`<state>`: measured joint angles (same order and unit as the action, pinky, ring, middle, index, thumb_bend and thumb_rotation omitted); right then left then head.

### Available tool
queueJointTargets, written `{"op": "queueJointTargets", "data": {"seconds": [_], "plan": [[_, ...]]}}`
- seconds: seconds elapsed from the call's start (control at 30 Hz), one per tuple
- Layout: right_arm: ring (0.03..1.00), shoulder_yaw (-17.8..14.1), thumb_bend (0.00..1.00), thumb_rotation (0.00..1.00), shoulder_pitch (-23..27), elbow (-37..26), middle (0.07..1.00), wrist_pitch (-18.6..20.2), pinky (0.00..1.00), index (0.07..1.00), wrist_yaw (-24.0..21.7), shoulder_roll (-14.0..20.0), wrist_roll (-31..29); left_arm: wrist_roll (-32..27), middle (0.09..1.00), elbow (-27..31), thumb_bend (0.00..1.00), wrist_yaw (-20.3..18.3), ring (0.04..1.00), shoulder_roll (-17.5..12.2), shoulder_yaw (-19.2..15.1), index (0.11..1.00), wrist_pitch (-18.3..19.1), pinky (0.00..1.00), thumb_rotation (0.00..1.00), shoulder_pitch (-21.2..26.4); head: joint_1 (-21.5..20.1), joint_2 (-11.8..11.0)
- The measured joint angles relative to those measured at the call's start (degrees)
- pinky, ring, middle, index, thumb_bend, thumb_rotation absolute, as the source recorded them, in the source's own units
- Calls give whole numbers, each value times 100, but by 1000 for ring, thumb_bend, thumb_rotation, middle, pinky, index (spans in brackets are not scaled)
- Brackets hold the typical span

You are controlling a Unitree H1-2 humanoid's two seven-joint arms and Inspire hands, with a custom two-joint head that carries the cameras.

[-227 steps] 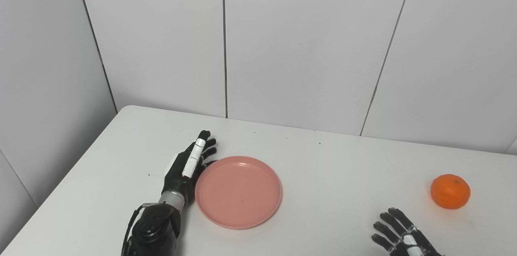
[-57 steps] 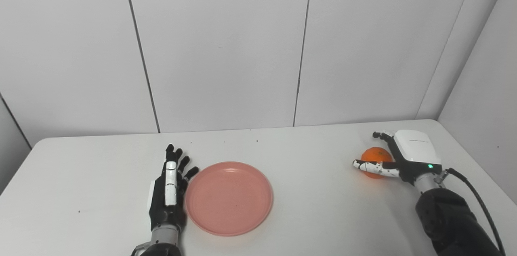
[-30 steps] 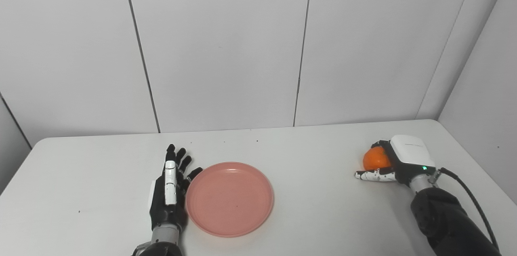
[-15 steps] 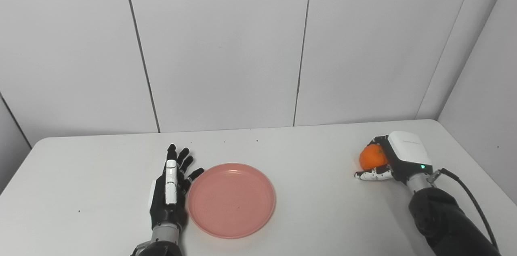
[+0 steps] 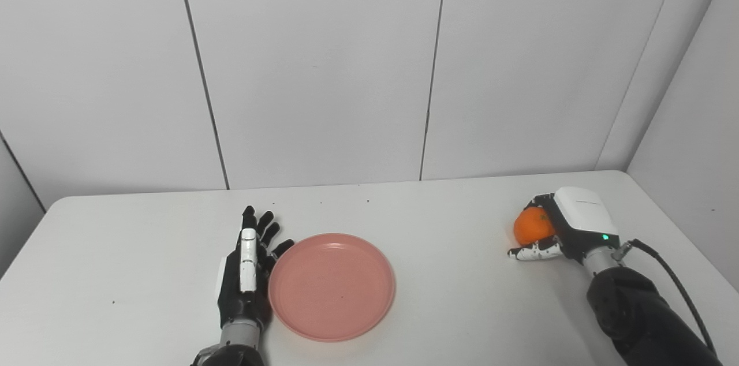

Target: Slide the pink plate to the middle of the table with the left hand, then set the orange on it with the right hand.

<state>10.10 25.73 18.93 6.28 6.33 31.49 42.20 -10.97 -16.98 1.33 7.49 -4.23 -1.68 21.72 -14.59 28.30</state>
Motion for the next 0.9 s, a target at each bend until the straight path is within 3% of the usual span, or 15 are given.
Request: {"op": "queueJointTargets", "data": {"seconds": [0.67, 0.9], "plan": [[200, -38, 514, 154, 92, -1605, 294, 105, 145, 486, -477, -221, 160, -3, 935, -6, 589, -5, 936, 46, -11, 1000, -18, 788, 891, -1, 79, -9], [200, -63, 513, 155, 107, -2115, 294, 109, 145, 487, -639, -481, 119, 5, 935, -10, 595, -2, 926, 66, -2, 1000, -20, 759, 891, -1, 202, -9]]}}
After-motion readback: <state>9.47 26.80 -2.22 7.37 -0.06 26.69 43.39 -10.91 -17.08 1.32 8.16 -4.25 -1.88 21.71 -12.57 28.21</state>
